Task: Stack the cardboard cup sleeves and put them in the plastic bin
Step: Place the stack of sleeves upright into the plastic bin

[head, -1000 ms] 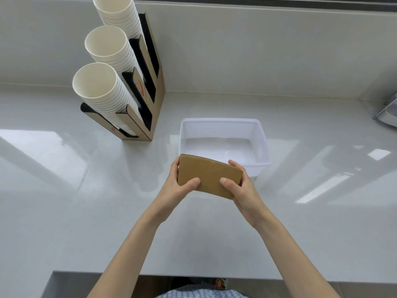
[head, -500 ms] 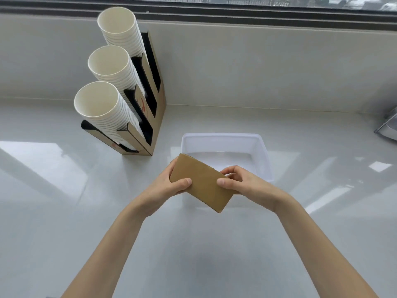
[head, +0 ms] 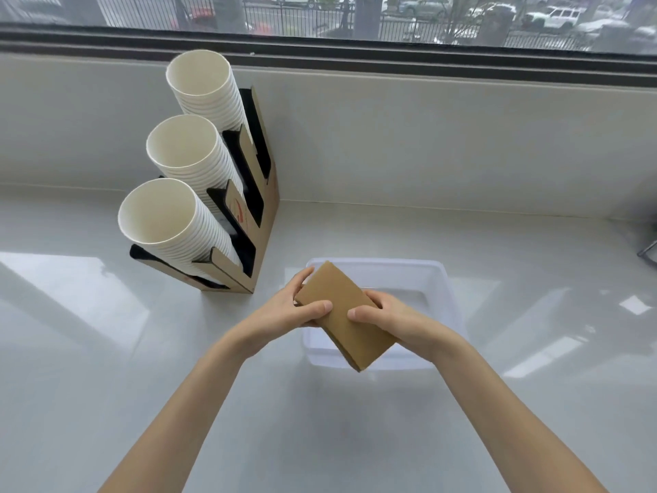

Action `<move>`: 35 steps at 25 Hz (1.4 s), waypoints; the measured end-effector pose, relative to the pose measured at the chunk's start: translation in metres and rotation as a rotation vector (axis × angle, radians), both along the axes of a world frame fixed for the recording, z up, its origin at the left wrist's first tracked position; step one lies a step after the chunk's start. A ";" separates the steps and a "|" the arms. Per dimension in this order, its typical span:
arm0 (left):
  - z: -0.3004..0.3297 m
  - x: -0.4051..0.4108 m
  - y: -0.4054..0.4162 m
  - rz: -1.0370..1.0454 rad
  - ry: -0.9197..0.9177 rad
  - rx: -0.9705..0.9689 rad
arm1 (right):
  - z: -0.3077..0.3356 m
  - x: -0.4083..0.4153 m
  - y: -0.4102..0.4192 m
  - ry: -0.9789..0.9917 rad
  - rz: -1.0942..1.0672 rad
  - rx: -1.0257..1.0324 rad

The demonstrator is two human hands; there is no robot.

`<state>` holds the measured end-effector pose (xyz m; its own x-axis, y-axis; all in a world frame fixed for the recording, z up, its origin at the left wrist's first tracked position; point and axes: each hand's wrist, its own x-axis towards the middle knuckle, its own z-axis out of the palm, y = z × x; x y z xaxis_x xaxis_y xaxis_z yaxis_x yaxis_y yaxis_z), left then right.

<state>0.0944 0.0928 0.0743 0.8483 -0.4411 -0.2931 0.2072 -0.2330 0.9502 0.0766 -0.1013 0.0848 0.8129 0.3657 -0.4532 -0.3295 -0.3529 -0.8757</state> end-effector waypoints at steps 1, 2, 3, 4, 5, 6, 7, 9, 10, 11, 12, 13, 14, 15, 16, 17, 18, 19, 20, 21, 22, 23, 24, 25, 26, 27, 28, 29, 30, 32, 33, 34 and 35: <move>-0.001 0.005 -0.002 0.037 0.007 0.020 | -0.003 0.003 0.001 0.017 -0.032 0.041; -0.002 0.009 -0.004 0.068 0.008 0.034 | -0.006 0.006 0.001 0.040 -0.068 0.080; -0.002 0.014 -0.005 0.096 0.007 0.041 | -0.010 0.010 0.000 0.065 -0.103 0.118; -0.003 0.018 -0.005 0.123 0.007 0.043 | -0.014 0.014 0.000 0.093 -0.140 0.156; -0.004 0.023 -0.005 0.154 0.007 0.045 | -0.018 0.019 -0.001 0.122 -0.185 0.187; -0.006 0.028 -0.004 0.188 0.005 0.054 | -0.022 0.024 -0.002 0.156 -0.242 0.213; -0.009 0.032 -0.002 0.226 -0.003 0.073 | -0.026 0.029 -0.003 0.194 -0.304 0.224; -0.019 0.038 0.003 0.303 -0.011 0.130 | -0.036 0.037 -0.004 0.255 -0.387 0.204; -0.025 0.039 0.004 0.332 -0.005 0.165 | -0.041 0.040 -0.004 0.276 -0.402 0.184; -0.031 0.040 0.004 0.350 0.003 0.204 | -0.046 0.042 -0.002 0.295 -0.411 0.167; -0.037 0.040 0.003 0.360 0.013 0.242 | -0.051 0.044 0.000 0.313 -0.422 0.151; -0.043 0.039 0.002 0.364 0.031 0.266 | -0.057 0.046 0.003 0.330 -0.431 0.131; -0.047 0.037 0.000 0.364 0.053 0.271 | -0.061 0.048 0.006 0.338 -0.431 0.101; -0.050 0.035 -0.002 0.359 0.076 0.267 | -0.065 0.049 0.010 0.342 -0.426 0.063; -0.054 0.033 -0.004 0.349 0.097 0.262 | -0.069 0.050 0.014 0.347 -0.414 0.031; -0.056 0.031 -0.007 0.337 0.108 0.260 | -0.072 0.050 0.017 0.356 -0.402 0.013; -0.059 0.030 -0.008 0.329 0.113 0.256 | -0.075 0.050 0.021 0.366 -0.388 0.012; -0.061 0.029 -0.008 0.328 0.112 0.250 | -0.077 0.050 0.024 0.376 -0.378 0.017; -0.062 0.028 -0.008 0.334 0.110 0.243 | -0.078 0.051 0.026 0.385 -0.372 0.021; -0.063 0.028 -0.008 0.341 0.107 0.236 | -0.078 0.051 0.026 0.390 -0.363 0.020; -0.063 0.028 -0.008 0.346 0.104 0.234 | -0.078 0.052 0.027 0.389 -0.344 0.007; -0.063 0.028 -0.009 0.347 0.103 0.236 | -0.077 0.052 0.027 0.389 -0.318 -0.017; -0.063 0.027 -0.009 0.348 0.102 0.240 | -0.076 0.052 0.027 0.386 -0.283 -0.048; -0.063 0.027 -0.009 0.348 0.100 0.247 | -0.073 0.052 0.027 0.381 -0.249 -0.082; -0.062 0.027 -0.009 0.348 0.101 0.255 | -0.070 0.052 0.026 0.372 -0.222 -0.118; -0.062 0.027 -0.009 0.348 0.103 0.260 | -0.069 0.054 0.025 0.361 -0.209 -0.146; -0.061 0.027 -0.009 0.349 0.107 0.261 | -0.069 0.055 0.023 0.355 -0.213 -0.158; -0.061 0.027 -0.009 0.350 0.110 0.258 | -0.070 0.057 0.022 0.352 -0.223 -0.165; -0.061 0.027 -0.009 0.349 0.113 0.256 | -0.070 0.057 0.022 0.355 -0.235 -0.160; -0.060 0.026 -0.009 0.349 0.110 0.258 | -0.073 0.055 0.024 0.351 -0.232 -0.161; -0.061 0.025 -0.009 0.354 0.105 0.253 | -0.077 0.055 0.027 0.339 -0.212 -0.172; -0.061 0.025 -0.008 0.360 0.100 0.247 | -0.080 0.053 0.031 0.324 -0.181 -0.204; -0.061 0.024 -0.008 0.369 0.096 0.235 | -0.084 0.053 0.034 0.294 -0.152 -0.245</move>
<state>0.1185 0.0848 0.0130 0.9005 -0.0263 -0.4340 0.4012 -0.3344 0.8527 0.1295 -0.0669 0.0008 0.6721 0.1041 -0.7331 -0.6177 -0.4671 -0.6327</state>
